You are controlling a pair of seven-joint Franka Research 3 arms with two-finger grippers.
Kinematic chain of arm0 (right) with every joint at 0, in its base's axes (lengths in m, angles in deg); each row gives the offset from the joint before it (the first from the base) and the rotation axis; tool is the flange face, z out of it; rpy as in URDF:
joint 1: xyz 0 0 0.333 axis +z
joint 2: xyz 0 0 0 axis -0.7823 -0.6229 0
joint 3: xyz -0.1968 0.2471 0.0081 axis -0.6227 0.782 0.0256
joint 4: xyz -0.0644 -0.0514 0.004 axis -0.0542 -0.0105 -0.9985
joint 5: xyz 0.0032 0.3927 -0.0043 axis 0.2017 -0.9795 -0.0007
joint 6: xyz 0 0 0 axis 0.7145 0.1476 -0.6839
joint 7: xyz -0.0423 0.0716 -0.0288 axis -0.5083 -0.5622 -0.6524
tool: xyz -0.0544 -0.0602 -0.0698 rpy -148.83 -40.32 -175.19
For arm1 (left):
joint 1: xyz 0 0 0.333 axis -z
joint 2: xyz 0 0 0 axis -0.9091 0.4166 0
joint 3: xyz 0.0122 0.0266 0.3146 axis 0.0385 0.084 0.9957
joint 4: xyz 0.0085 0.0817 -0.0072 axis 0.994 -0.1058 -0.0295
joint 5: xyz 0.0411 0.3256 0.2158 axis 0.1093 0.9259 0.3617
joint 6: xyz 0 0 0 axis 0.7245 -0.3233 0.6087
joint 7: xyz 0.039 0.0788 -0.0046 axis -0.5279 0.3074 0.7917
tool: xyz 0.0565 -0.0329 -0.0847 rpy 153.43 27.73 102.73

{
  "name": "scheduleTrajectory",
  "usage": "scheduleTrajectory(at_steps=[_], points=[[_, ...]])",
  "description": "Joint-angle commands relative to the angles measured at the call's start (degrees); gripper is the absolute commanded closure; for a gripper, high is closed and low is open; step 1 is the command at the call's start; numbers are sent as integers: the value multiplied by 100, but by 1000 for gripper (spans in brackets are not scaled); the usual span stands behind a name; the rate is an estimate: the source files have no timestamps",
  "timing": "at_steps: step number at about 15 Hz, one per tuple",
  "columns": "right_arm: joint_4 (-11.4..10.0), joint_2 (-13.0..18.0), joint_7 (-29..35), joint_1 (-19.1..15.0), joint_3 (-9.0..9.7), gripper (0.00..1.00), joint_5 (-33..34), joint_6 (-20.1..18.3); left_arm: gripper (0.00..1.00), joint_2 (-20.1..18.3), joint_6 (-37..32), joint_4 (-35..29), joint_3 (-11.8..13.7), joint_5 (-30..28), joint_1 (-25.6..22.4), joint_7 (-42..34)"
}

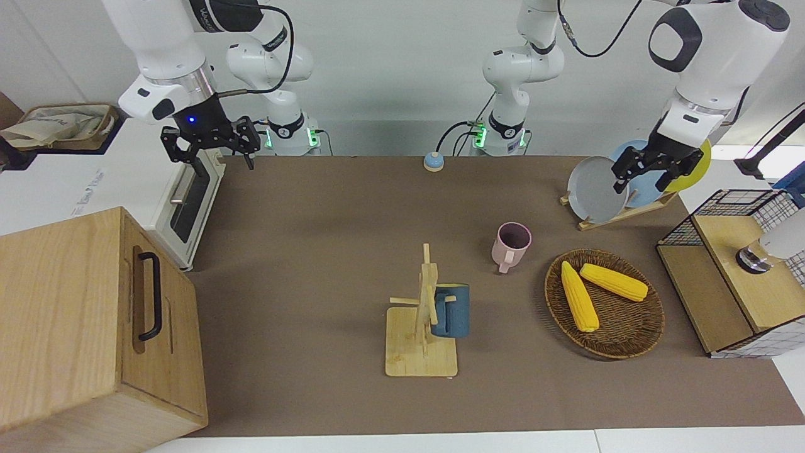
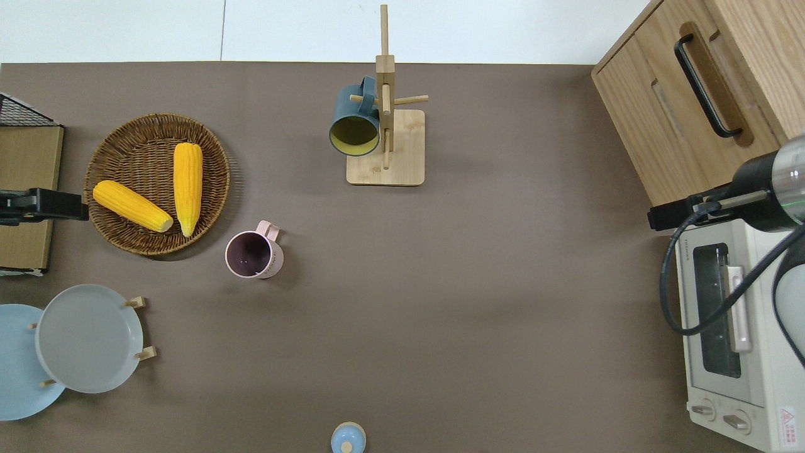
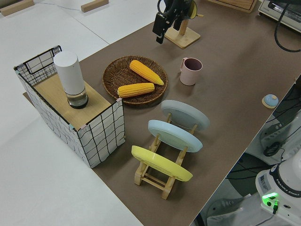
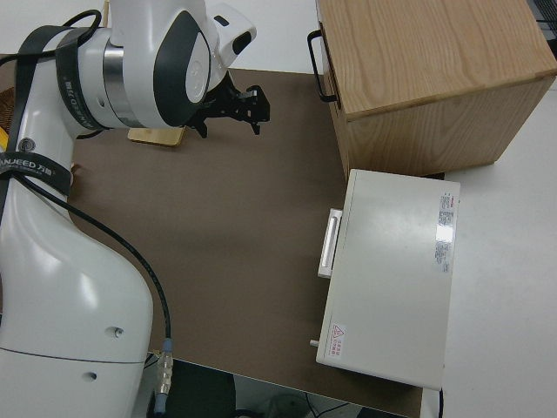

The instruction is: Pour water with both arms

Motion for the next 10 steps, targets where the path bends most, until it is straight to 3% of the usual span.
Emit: scheduleTrajectory(at_steps=[1, 5, 10], points=[[83, -21, -12, -11, 14, 17, 77, -104, 0, -197, -480, -84, 113, 136, 391, 32], [83, -21, -12, -2, 14, 17, 77, -104, 0, -189, -515, -66, 113, 206, 655, 40], [83, -21, -12, -2, 14, 17, 77, -104, 0, -162, -630, -31, 25, 382, 655, 49]])
